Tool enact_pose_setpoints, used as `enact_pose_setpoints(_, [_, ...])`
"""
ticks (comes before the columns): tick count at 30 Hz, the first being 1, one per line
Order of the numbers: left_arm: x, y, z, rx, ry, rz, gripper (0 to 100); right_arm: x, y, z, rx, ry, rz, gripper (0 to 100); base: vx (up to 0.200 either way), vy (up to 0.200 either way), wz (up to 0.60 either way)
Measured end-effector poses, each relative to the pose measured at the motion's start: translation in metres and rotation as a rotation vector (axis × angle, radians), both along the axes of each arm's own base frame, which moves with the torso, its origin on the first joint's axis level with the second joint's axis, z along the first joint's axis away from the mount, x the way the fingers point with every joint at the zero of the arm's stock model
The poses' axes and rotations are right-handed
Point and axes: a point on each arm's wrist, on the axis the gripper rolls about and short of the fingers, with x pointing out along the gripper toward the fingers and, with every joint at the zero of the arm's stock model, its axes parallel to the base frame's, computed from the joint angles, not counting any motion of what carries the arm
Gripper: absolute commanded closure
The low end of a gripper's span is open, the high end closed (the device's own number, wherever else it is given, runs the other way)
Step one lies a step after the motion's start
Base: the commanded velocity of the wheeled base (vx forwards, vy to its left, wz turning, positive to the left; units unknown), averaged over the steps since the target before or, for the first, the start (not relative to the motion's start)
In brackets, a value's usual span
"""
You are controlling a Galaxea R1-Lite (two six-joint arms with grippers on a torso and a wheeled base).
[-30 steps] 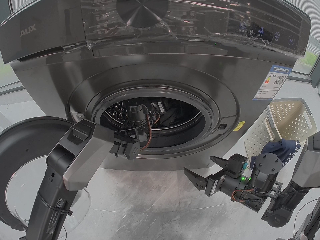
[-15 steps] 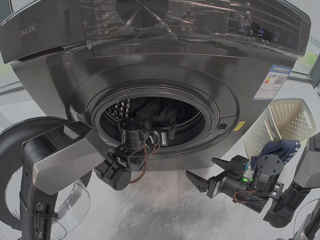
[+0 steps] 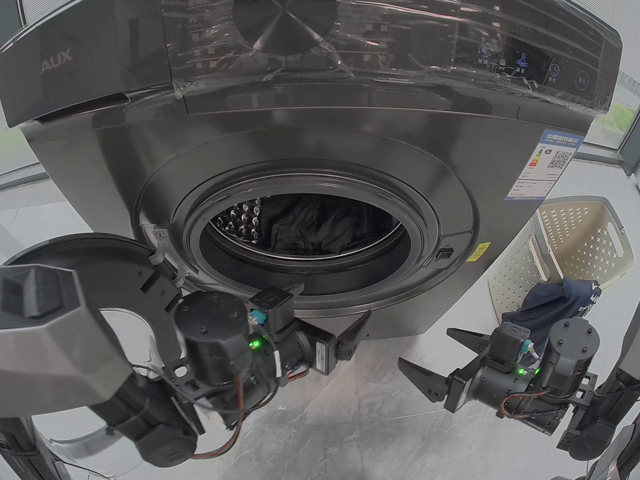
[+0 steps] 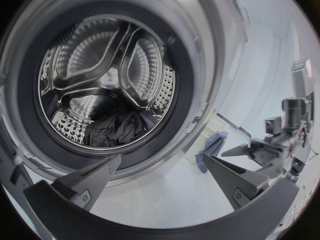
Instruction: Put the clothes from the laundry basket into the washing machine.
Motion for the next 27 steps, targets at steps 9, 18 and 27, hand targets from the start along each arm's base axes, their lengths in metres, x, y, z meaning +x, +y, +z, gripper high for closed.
enact_pose_setpoints(9, [-0.063, 0.05, 0.023, -0.024, -0.02, 0.006, 0, -0.013, -0.049, 0.021, 0.012, -0.044, -0.147, 0, -0.111, 0.0, 0.0])
enact_pose_setpoints(18, [-0.103, 0.096, 0.032, -0.054, -0.049, 0.058, 0, -0.043, -0.083, 0.024, -0.102, 0.073, -0.261, 0, -0.2, 0.0, 0.0])
enact_pose_setpoints(27, [-0.126, 0.131, 0.037, -0.019, -0.025, 0.124, 0, -0.093, -0.116, 0.03, -0.134, 0.084, -0.334, 0, -0.2, 0.0, 0.0])
